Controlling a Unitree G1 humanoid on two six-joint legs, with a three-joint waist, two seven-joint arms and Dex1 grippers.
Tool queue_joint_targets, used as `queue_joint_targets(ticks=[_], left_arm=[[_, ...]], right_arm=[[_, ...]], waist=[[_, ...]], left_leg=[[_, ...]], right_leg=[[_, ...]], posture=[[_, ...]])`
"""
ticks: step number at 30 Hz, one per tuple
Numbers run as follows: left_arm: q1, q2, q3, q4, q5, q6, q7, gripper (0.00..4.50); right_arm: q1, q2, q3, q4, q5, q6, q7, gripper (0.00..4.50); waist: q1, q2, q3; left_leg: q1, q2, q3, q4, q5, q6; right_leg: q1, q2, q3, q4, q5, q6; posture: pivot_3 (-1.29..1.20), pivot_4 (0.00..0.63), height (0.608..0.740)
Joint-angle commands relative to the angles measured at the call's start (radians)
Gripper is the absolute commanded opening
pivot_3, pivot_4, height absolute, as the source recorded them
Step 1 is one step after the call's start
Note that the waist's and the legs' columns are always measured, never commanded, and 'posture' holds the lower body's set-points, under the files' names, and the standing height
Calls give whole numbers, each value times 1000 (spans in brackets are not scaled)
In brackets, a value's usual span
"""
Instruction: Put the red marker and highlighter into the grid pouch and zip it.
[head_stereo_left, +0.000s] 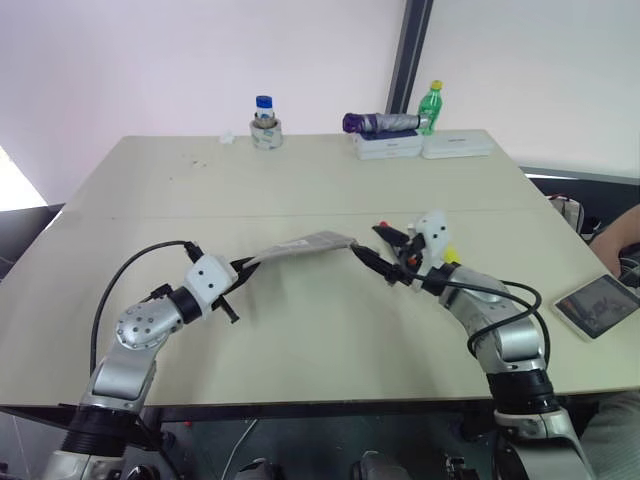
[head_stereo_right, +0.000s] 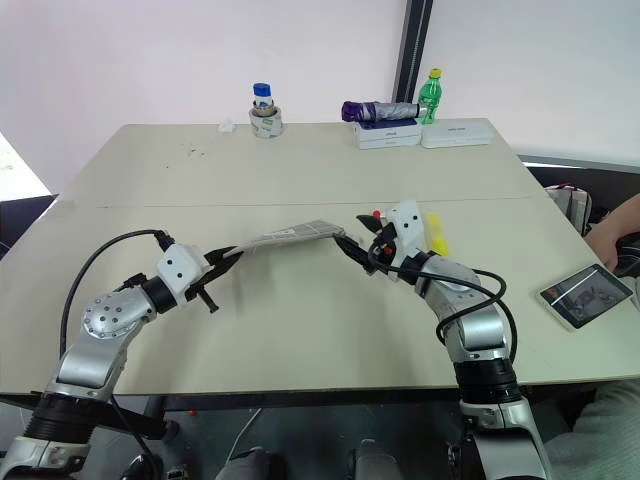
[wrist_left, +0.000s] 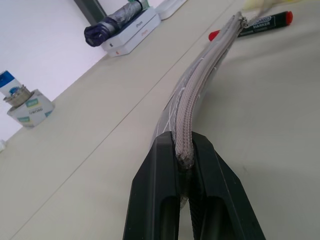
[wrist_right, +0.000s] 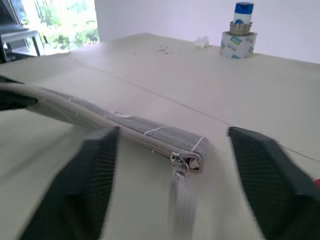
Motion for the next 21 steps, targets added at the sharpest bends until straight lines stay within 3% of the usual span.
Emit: queue_joint_targets(ticks=[1, 8, 13, 21], left_arm=[[-7, 8, 22, -25, -2, -10, 12, 0], [-2, 5, 20, -30, -9, -9, 7, 0], [-7, 7, 21, -34, -7, -8, 8, 0], [-7, 12, 25, -43, -13, -4, 3, 0]], right_arm=[[2, -30, -19, -16, 2, -43, 15, 4449], [-19, -61, 23, 14, -16, -13, 35, 4449], [-14, -15, 85, 72, -75, 31, -40, 4449], [-66, 122, 76, 204, -78, 34, -158, 4449]], waist=[[0, 0, 0], [-2, 0, 0], [-1, 0, 0], [-4, 0, 0]], left_leg=[[0, 0, 0, 0, 0, 0], [0, 0, 0, 0, 0, 0], [0, 0, 0, 0, 0, -1], [0, 0, 0, 0, 1, -2]], right_leg=[[0, 0, 0, 0, 0, 0], [0, 0, 0, 0, 0, 0], [0, 0, 0, 0, 0, 0], [0, 0, 0, 0, 0, 0]], posture=[[0, 150, 740], [0, 150, 740], [0, 150, 740], [0, 150, 740]])
